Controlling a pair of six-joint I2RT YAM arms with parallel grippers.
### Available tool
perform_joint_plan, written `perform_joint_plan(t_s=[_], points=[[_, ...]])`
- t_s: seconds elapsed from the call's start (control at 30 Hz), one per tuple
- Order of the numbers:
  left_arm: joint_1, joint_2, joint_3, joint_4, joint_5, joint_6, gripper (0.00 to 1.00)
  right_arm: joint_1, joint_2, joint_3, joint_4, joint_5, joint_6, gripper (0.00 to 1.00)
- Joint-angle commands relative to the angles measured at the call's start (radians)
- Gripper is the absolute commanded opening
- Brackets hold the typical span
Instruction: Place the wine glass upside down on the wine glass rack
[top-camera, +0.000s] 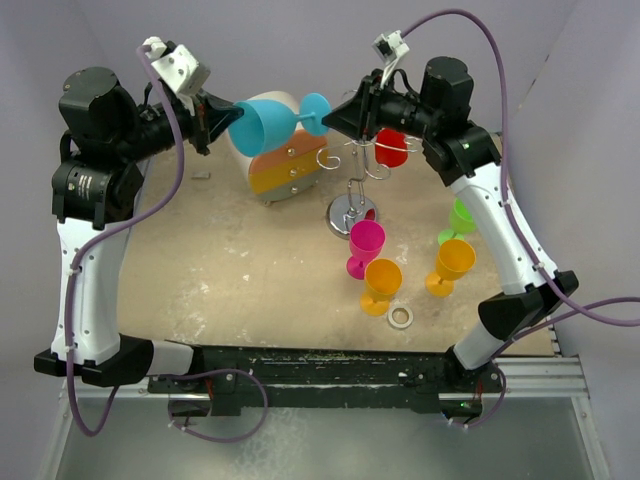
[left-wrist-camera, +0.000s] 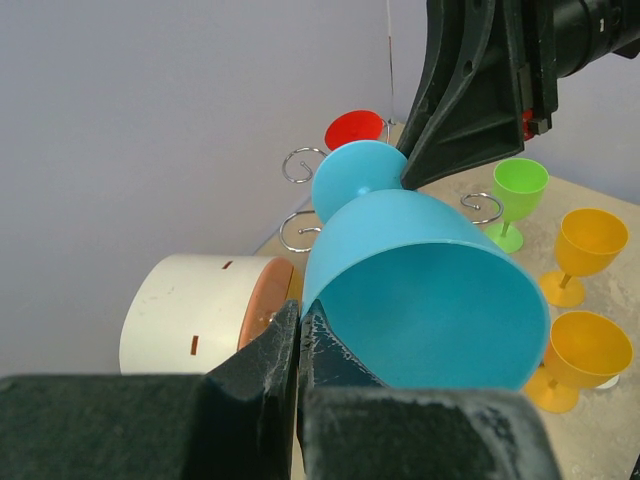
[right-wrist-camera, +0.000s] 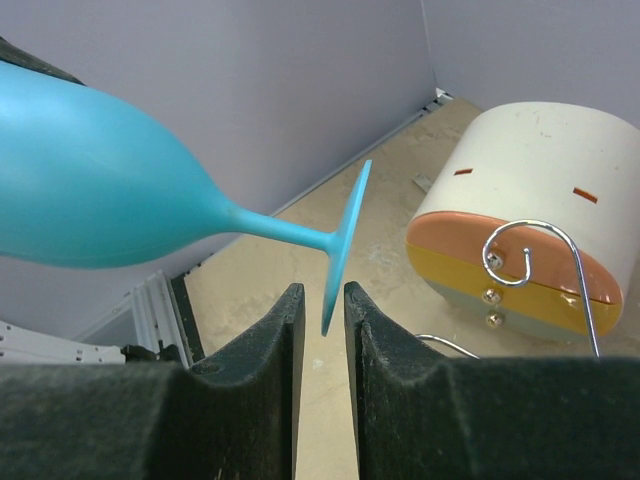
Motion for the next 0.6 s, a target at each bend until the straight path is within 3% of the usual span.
perform_joint_plan(t_s=[0.0,0.2,0.23,0.33,0.57], points=[[-0.004,-0.028,-0.002,0.057,0.011,-0.020,0.02,0.007,0.003,0.045,0.035,0.031,0.014,0.25],[-0.004,-0.028,-0.006,0.058,0.012,-0.020,0.02,0.012,0.016,0.048,0.033,0.036,0.023,0.24],[-0.004,-0.028,-0.009,0.057,0.012,-0.018,0.03,0.013,0.016,0.049,0.033,0.035,0.024,0.21],[-0.004,-0.032,-0.017,0.057,0.012,-0.015,0.12,0.014,0.017,0.051,0.025,0.038,0.036,0.00],[0.000,-0.054,-0.047,0.052,0.001,0.000,0.25,0.012,0.015,0.090,-0.030,0.107,-0.050,0.00]])
